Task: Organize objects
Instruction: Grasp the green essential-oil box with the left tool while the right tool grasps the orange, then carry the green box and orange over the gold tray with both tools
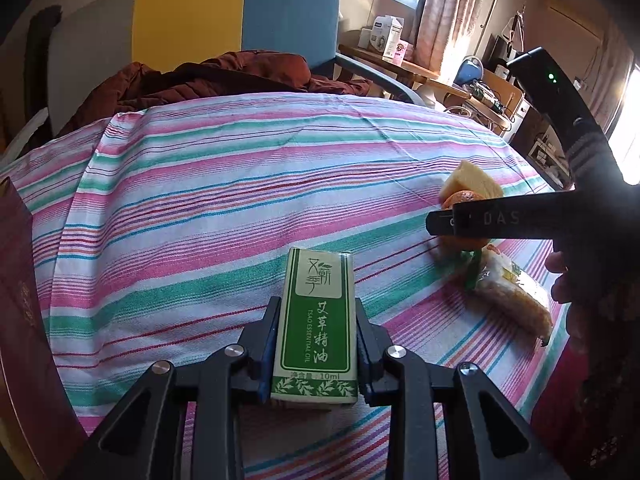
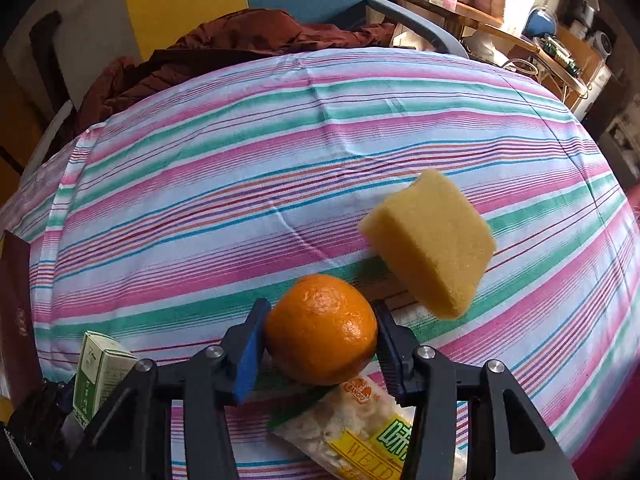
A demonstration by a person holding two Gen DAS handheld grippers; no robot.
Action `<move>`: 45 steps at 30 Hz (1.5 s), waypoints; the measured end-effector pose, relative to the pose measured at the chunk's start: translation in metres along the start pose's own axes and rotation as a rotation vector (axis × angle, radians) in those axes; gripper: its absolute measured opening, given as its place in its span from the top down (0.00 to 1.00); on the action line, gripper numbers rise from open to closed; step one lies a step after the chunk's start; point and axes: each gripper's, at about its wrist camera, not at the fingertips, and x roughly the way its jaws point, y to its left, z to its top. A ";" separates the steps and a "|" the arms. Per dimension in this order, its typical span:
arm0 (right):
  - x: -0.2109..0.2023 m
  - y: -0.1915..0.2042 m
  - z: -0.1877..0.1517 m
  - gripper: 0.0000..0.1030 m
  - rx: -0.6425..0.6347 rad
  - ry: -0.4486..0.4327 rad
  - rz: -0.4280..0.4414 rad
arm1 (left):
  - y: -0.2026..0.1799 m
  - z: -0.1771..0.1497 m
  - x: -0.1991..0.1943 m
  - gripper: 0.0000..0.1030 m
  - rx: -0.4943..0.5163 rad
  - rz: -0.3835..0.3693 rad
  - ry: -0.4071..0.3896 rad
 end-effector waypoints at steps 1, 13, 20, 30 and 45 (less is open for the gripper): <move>-0.002 0.001 -0.001 0.51 -0.011 -0.007 -0.003 | 0.000 0.000 -0.002 0.70 -0.003 0.002 0.002; -0.042 0.029 -0.006 0.51 -0.118 -0.143 0.126 | 0.019 -0.002 -0.097 0.70 -0.052 0.063 -0.106; -0.064 0.071 -0.028 0.51 -0.249 -0.179 0.223 | 0.065 -0.011 -0.165 0.70 -0.115 0.203 -0.203; -0.108 0.163 -0.071 0.51 -0.379 -0.223 0.407 | 0.127 -0.053 -0.208 0.70 -0.218 0.350 -0.229; -0.126 0.246 -0.113 0.51 -0.489 -0.188 0.499 | 0.177 -0.108 -0.225 0.70 -0.371 0.377 -0.186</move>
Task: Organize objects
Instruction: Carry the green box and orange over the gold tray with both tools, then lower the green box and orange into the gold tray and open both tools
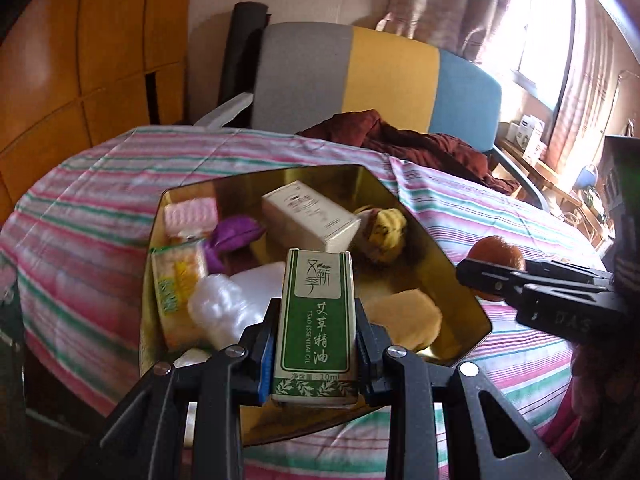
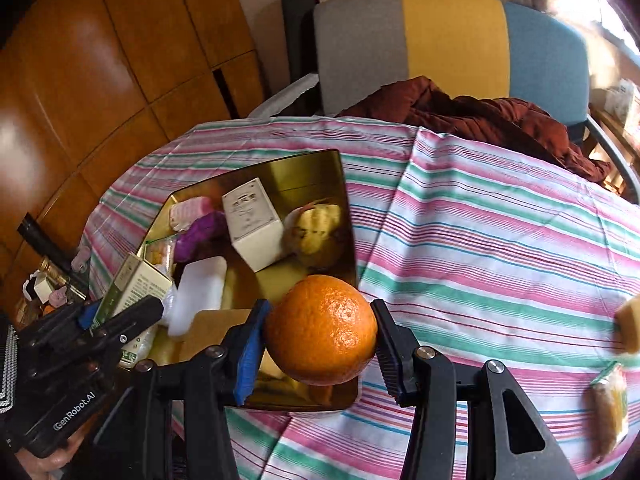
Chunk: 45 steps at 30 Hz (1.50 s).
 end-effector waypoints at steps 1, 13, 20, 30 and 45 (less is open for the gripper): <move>0.000 0.003 0.000 0.51 -0.007 0.000 -0.003 | 0.004 0.000 0.000 0.70 -0.014 -0.002 0.006; 0.004 0.017 0.001 0.51 -0.043 0.003 -0.022 | 0.018 -0.007 0.001 0.70 -0.045 0.005 0.024; 0.007 0.015 0.001 0.51 -0.044 0.005 -0.044 | 0.008 -0.002 -0.004 0.70 0.021 0.054 -0.009; 0.017 0.018 0.020 0.51 -0.054 -0.007 -0.053 | 0.003 0.001 -0.003 0.70 0.054 0.084 -0.012; 0.034 0.026 0.031 0.51 -0.053 0.002 -0.024 | -0.002 -0.003 0.014 0.70 0.052 0.078 0.046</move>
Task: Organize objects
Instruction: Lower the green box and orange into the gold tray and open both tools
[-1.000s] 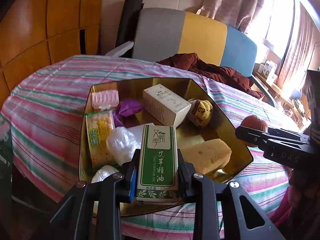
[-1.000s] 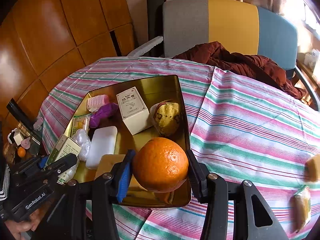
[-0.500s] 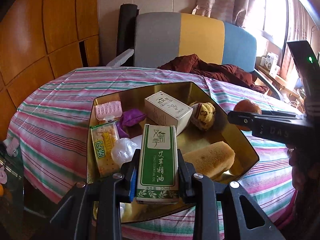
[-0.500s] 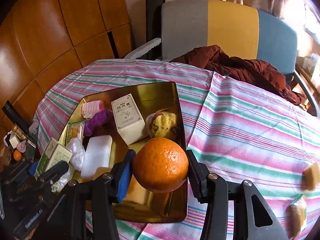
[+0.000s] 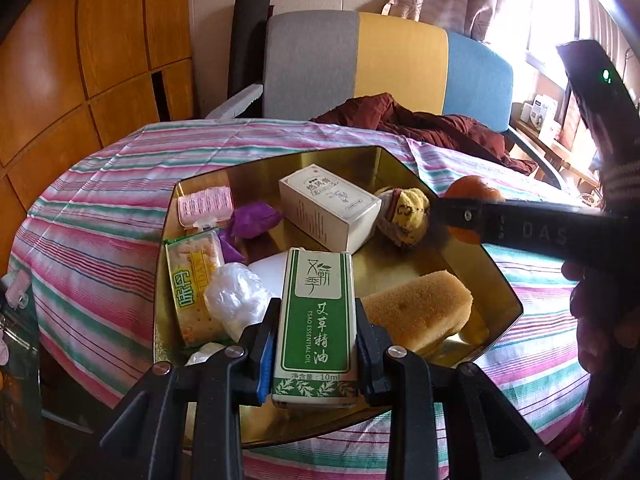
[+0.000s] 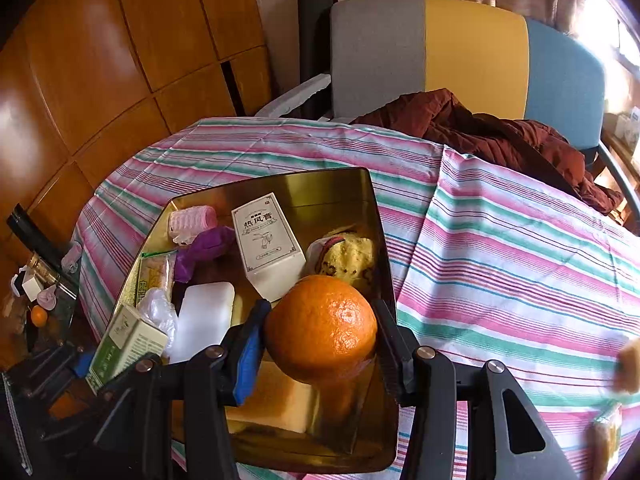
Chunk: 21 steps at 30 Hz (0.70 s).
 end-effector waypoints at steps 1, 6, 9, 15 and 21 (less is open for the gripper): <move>0.001 0.000 0.001 0.51 0.003 0.001 0.004 | 0.000 0.000 0.002 0.69 -0.003 0.000 0.007; -0.001 0.000 0.005 0.50 0.018 -0.023 0.031 | -0.001 -0.003 0.007 0.69 -0.008 -0.003 0.033; -0.003 0.000 0.005 0.50 0.019 -0.028 0.032 | -0.001 -0.005 0.011 0.68 -0.013 -0.013 0.050; -0.001 -0.006 -0.003 0.41 0.045 -0.006 0.021 | 0.008 -0.011 0.019 0.62 -0.081 -0.046 0.088; -0.008 -0.014 -0.011 0.01 0.084 -0.017 0.019 | 0.011 -0.013 0.015 0.60 -0.088 -0.017 0.090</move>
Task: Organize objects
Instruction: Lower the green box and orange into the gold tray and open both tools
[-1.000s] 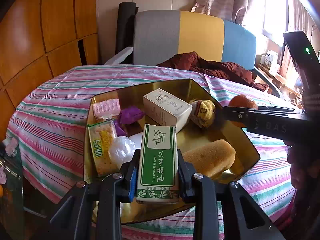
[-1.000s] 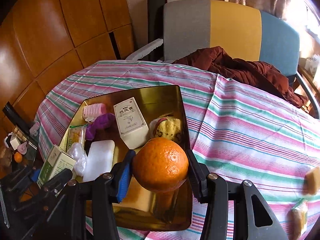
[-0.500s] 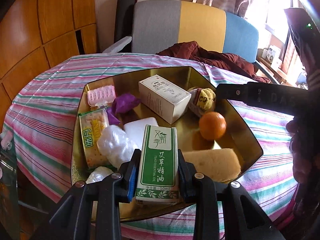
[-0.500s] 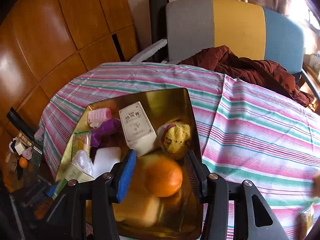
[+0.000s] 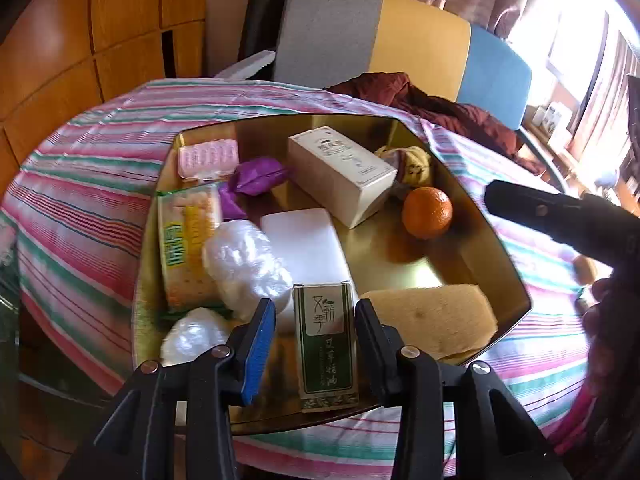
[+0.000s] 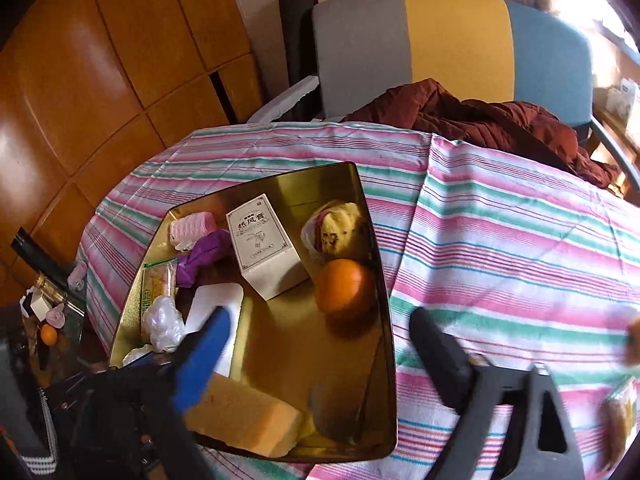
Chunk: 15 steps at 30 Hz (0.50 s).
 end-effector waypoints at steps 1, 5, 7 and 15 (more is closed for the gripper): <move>-0.002 -0.001 -0.002 0.00 0.004 -0.008 -0.009 | 0.001 -0.001 -0.001 0.60 0.003 0.004 -0.002; -0.010 0.000 -0.009 0.00 -0.014 -0.035 -0.067 | 0.003 -0.002 -0.008 0.60 -0.004 0.007 -0.028; -0.011 0.000 -0.013 0.00 -0.019 -0.035 -0.093 | 0.004 -0.001 -0.012 0.60 -0.003 0.011 -0.041; -0.025 0.002 -0.023 0.00 -0.035 -0.048 -0.122 | 0.002 0.000 -0.027 0.60 0.007 0.018 -0.088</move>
